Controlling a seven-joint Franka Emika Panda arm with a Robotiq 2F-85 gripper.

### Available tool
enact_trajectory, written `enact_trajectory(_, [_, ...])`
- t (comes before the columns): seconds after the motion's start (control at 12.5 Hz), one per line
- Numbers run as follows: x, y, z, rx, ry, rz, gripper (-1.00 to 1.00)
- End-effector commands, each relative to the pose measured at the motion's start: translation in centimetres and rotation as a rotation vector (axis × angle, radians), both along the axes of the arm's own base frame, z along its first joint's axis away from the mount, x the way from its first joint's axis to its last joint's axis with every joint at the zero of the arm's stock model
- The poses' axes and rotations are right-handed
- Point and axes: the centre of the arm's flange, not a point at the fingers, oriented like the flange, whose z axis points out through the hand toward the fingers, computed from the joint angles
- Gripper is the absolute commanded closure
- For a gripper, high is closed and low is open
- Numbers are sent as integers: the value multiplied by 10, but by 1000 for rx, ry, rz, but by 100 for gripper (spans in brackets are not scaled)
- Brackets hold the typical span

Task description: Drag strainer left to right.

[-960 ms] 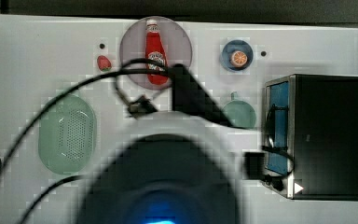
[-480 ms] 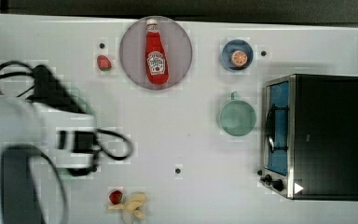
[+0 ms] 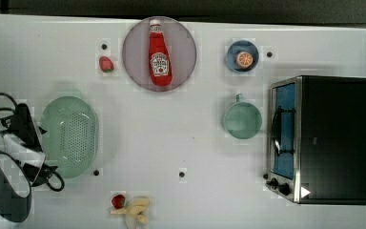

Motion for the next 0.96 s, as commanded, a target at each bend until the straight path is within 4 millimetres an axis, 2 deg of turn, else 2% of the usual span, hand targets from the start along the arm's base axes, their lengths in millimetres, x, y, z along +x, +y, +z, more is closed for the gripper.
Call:
enact_trajectory(0.08, [15, -7, -48, 44, -31, -265, -100])
enact_trajectory(0.32, [17, -3, -112, 100, -1, -280, -100])
enact_trajectory(0.96, [30, -5, -246, 169, 50, -371, -100])
